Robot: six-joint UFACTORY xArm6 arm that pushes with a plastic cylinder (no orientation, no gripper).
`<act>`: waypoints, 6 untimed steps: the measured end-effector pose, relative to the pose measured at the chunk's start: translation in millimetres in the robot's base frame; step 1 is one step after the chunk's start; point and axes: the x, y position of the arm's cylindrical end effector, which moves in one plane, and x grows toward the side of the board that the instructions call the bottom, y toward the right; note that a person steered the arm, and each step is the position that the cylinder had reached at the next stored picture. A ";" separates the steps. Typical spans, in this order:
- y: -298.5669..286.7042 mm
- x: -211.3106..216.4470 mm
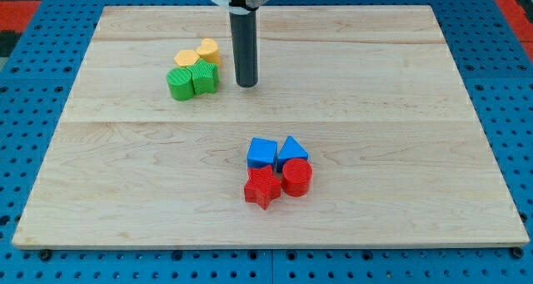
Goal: Move your arm closer to the red star
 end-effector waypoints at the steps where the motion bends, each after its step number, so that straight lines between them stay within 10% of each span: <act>1: 4.5 5.7; 5: -93.5 159.0; 6: -28.2 183.0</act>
